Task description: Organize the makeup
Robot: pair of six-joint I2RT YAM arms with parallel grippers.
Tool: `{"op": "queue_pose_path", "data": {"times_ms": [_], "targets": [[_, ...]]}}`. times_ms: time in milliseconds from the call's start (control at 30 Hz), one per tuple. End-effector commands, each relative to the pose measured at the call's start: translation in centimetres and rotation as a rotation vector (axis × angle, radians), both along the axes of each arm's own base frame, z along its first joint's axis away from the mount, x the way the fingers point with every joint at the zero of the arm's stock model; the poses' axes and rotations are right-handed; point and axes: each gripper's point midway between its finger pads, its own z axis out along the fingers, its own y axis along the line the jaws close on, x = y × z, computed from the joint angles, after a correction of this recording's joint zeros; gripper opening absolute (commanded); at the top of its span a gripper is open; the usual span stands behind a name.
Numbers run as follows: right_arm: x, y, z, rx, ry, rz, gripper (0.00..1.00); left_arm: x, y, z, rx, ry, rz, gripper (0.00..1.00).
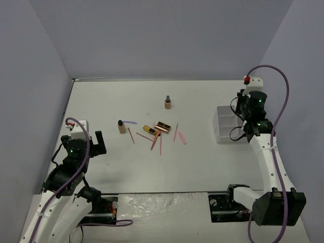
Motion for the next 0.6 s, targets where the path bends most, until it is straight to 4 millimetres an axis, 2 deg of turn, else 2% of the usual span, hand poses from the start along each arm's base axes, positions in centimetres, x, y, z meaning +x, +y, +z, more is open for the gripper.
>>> {"op": "queue_pose_path", "data": {"times_ms": [0,100,200,367,567], "targets": [[2.0,-1.9,-0.4,-0.016,-0.001,0.082,0.00,0.9,-0.3,2.5,-0.024,-0.085,-0.008,0.97],[3.3,-2.7,-2.0,0.004,0.040,0.116,0.00,0.9,-0.3,2.5,-0.024,-0.087,-0.008,0.97],[4.0,-4.0,-2.9,0.014,0.061,0.116,0.00,0.8,-0.2,2.6,-0.025,-0.093,-0.008,0.97],[4.5,-5.2,-5.7,0.008,0.127,0.111,0.00,0.7,-0.1,2.8,-0.026,-0.103,-0.003,0.97],[5.0,-5.9,-7.0,-0.010,0.161,0.114,0.00,0.7,-0.1,2.9,-0.026,-0.108,-0.004,0.97]]}}
